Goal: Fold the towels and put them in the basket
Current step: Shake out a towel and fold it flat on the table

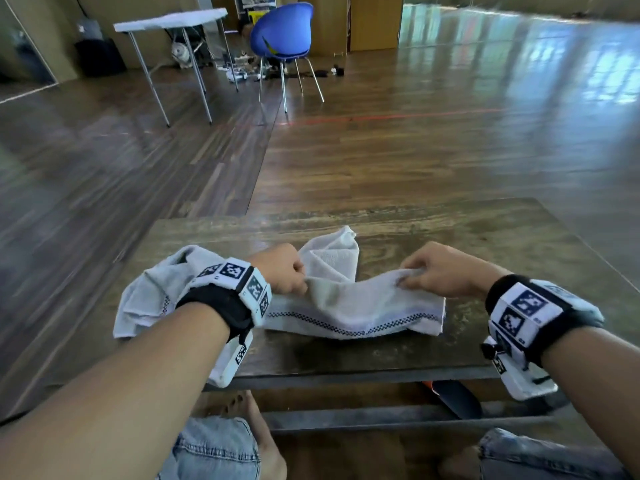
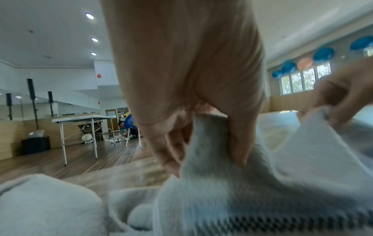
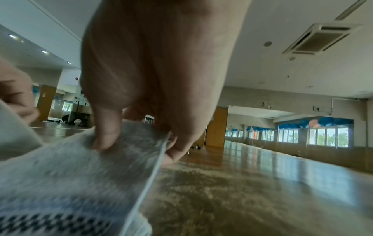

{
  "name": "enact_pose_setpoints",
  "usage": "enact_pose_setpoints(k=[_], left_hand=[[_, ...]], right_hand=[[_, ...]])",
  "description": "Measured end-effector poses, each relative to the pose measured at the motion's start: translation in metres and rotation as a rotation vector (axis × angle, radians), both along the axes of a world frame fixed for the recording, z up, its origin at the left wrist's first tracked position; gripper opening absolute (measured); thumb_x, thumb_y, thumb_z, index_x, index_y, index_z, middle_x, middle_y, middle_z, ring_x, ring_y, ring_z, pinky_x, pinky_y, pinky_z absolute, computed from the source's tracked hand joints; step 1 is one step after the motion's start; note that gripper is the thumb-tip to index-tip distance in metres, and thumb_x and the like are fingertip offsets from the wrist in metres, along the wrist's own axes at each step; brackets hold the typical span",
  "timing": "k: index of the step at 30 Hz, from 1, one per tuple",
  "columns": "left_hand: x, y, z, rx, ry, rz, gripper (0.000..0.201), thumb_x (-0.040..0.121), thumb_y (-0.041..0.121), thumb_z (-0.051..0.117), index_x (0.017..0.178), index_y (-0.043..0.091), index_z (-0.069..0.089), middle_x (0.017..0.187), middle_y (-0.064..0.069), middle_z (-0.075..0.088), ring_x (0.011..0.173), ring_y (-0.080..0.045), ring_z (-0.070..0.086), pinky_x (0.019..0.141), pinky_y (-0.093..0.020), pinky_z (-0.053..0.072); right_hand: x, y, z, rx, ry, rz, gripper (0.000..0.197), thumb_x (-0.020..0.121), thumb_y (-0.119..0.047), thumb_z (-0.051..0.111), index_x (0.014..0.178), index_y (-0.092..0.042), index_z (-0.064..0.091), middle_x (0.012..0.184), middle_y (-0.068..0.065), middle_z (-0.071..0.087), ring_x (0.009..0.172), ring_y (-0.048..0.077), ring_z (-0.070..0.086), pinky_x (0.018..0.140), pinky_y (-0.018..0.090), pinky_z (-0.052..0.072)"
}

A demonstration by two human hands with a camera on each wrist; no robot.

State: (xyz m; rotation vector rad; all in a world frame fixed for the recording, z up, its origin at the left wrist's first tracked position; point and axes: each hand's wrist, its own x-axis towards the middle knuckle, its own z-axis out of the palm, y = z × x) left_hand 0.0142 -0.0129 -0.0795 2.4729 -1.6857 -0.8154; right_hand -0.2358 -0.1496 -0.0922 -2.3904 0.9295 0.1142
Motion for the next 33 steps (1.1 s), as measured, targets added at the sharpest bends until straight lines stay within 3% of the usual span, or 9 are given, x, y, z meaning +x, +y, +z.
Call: enact_pose_setpoints(k=[3,6,11,17,20,23,26,30,33], left_hand=[[-0.001,-0.016,-0.020,-0.095,0.000,-0.031,0.021,0.080,0.015,0.068,0.065,0.015,0.054,0.085,-0.001,0.051,0.070,-0.021,0.050,0.065,-0.031,0.042],[-0.003,-0.030,-0.043,-0.033,-0.033,-0.123,0.022,0.083,0.019,0.064,0.065,0.016,0.053,0.112,-0.004,0.043,0.081,-0.024,0.053,0.076,-0.033,0.047],[-0.012,-0.056,-0.065,-0.082,-0.058,-0.246,0.009,0.077,0.015,0.061,0.072,0.021,0.064,0.085,0.003,0.059,0.079,-0.020,0.058,0.070,-0.031,0.051],[0.004,-0.116,-0.023,-0.430,-0.033,-0.135,0.015,0.076,0.013,0.071,0.063,0.017,0.065,0.070,-0.002,0.064,0.064,-0.018,0.058,0.056,-0.023,0.041],[0.023,-0.148,0.008,-0.699,-0.126,0.035,0.014,0.079,0.011,0.068,0.067,0.017,0.065,0.071,-0.004,0.066,0.067,-0.022,0.060,0.059,-0.026,0.039],[0.046,-0.165,0.031,-0.902,-0.204,0.131,0.008,0.081,0.011,0.061,0.078,0.012,0.069,0.084,-0.004,0.060,0.074,-0.021,0.056,0.064,-0.028,0.039],[0.064,-0.169,0.038,-1.016,-0.201,0.266,0.006,0.085,0.011,0.059,0.090,0.010,0.063,0.102,-0.005,0.048,0.078,-0.019,0.048,0.067,-0.027,0.034],[0.070,-0.159,0.035,-0.911,-0.226,0.296,0.014,0.085,0.004,0.056,0.095,0.013,0.057,0.106,-0.008,0.055,0.079,-0.025,0.049,0.067,-0.033,0.032],[0.064,-0.151,0.032,-0.891,-0.113,0.313,0.024,0.079,-0.006,0.045,0.091,0.012,0.056,0.094,-0.008,0.065,0.078,-0.029,0.064,0.055,-0.029,0.037]], right_hand=[[0.013,0.001,-0.012,0.122,-0.069,0.017,0.018,0.091,-0.034,0.072,0.076,-0.044,0.073,0.086,-0.016,0.074,0.087,0.010,0.068,0.079,0.028,0.052],[0.030,0.008,-0.030,0.165,-0.010,0.148,0.014,0.091,-0.035,0.071,0.078,-0.037,0.075,0.087,-0.003,0.073,0.083,0.023,0.067,0.077,0.035,0.056],[0.056,-0.005,-0.051,0.125,0.045,0.176,0.038,0.090,-0.025,0.066,0.058,-0.010,0.053,0.053,-0.001,0.047,0.046,0.011,0.040,0.048,0.028,0.035],[0.074,-0.082,-0.001,-0.157,-0.048,0.002,0.029,0.090,-0.013,0.062,0.063,-0.006,0.063,0.058,0.006,0.059,0.053,0.020,0.054,0.049,0.027,0.039],[0.080,-0.121,0.034,-0.440,-0.245,-0.086,0.020,0.083,-0.004,0.059,0.062,-0.003,0.059,0.074,0.019,0.064,0.074,0.035,0.064,0.064,0.037,0.042],[0.077,-0.144,0.060,-0.572,-0.401,-0.150,0.019,0.085,-0.005,0.057,0.086,-0.004,0.076,0.113,0.014,0.073,0.106,0.034,0.066,0.088,0.035,0.048],[0.066,-0.157,0.072,-0.584,-0.407,-0.275,0.023,0.092,-0.014,0.050,0.090,-0.017,0.073,0.148,0.004,0.055,0.122,0.039,0.060,0.103,0.047,0.048],[0.060,-0.161,0.067,-0.558,-0.274,-0.458,0.033,0.093,-0.036,0.044,0.113,-0.044,0.069,0.116,0.010,0.071,0.104,0.041,0.064,0.088,0.047,0.053],[0.064,-0.166,0.052,-0.283,-0.403,-0.504,0.033,0.097,-0.019,0.047,0.099,-0.036,0.075,0.100,0.013,0.074,0.070,0.032,0.075,0.063,0.036,0.062]])
